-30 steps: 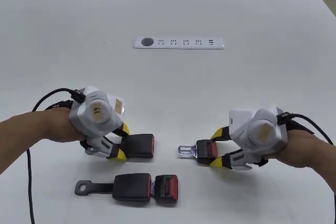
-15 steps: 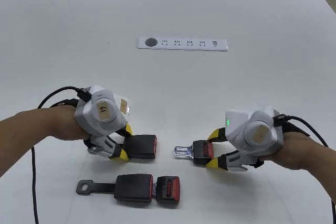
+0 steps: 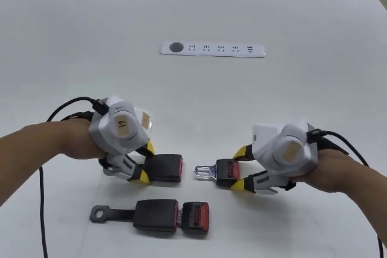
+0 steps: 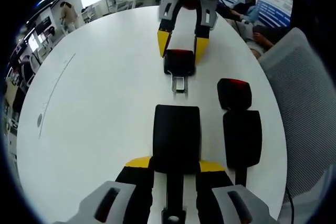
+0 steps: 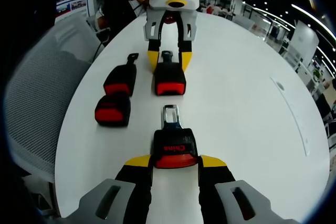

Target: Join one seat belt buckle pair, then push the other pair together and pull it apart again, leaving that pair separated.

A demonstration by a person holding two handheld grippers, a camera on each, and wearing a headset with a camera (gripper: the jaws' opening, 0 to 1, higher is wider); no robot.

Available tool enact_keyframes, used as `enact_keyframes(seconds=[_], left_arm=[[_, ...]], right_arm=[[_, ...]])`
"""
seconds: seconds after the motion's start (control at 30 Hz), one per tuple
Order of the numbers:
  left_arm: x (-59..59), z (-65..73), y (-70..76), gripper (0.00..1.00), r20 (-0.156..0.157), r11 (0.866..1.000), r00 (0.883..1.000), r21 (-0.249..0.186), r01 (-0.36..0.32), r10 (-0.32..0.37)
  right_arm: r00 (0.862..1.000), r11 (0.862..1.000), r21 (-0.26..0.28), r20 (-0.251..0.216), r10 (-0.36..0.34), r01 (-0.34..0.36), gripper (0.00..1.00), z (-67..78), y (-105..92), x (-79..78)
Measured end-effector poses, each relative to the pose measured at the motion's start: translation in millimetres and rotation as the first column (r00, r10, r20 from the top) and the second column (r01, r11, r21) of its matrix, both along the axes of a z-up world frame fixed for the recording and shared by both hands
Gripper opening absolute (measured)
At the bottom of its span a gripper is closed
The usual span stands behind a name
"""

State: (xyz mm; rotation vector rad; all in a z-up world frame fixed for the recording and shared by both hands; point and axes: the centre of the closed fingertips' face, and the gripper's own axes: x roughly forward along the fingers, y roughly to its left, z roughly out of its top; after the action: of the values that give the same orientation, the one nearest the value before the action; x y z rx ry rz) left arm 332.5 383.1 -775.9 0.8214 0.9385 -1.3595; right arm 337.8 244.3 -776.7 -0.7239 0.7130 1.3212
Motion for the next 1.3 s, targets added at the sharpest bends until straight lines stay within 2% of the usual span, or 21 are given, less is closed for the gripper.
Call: enact_keyframes(seconds=[0.77,1.0,1.27,1.3], left_arm=[[3.0,-4.2,3.1,0.32,0.001,1.0,1.0,0.002,-0.001,0.001],[0.7,-2.2,1.6,0.32,0.0,1.0,1.0,-0.002,-0.003,0.003],[-0.7,-0.7,1.0,0.31,0.001,1.0,1.0,-0.004,-0.005,0.005],[-1.0,-0.4,0.9,0.31,0.001,1.0,1.0,-0.006,-0.007,0.007]], right_arm=[[1.0,1.0,0.01,-0.008,0.009,-0.009,0.3,1.6,22.2,0.3],[1.0,1.0,0.011,-0.005,0.018,-0.018,0.3,2.3,28.8,1.1],[1.0,0.999,0.041,-0.019,0.012,-0.011,0.3,2.5,44.1,-0.1],[1.0,0.999,0.026,-0.006,0.027,-0.027,0.3,1.1,43.0,-0.8]])
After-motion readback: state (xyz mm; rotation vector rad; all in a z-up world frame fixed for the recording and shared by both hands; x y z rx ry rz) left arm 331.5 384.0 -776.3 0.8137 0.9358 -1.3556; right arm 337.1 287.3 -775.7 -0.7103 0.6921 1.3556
